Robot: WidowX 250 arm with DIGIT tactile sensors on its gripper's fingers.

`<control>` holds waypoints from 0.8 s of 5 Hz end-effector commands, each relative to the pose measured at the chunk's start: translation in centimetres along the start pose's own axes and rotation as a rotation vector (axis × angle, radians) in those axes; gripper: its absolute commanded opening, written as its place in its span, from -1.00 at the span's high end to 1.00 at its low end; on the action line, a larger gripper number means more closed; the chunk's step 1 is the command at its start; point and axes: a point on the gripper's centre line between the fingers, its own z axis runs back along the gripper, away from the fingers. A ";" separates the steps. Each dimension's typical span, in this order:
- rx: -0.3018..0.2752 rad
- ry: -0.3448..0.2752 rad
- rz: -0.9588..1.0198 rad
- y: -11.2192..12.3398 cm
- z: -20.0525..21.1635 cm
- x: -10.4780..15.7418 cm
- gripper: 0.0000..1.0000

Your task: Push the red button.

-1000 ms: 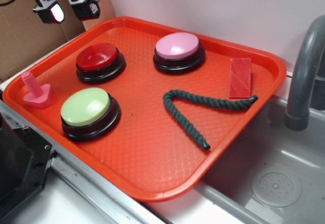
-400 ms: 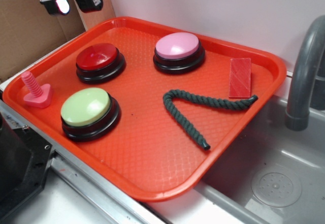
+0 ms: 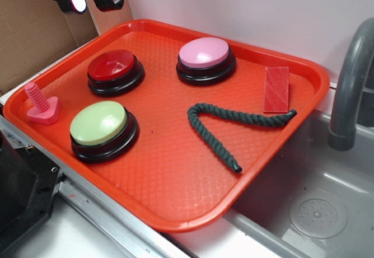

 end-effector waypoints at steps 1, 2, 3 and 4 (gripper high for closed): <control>0.023 -0.071 -0.053 -0.7 2.1 2.6 -1.00; 0.032 -0.064 -0.072 -1.6 1.9 3.0 -1.00; 0.060 -0.052 -0.117 -2.8 2.0 3.9 -1.00; 0.077 -0.064 -0.164 -3.4 2.0 4.4 -1.00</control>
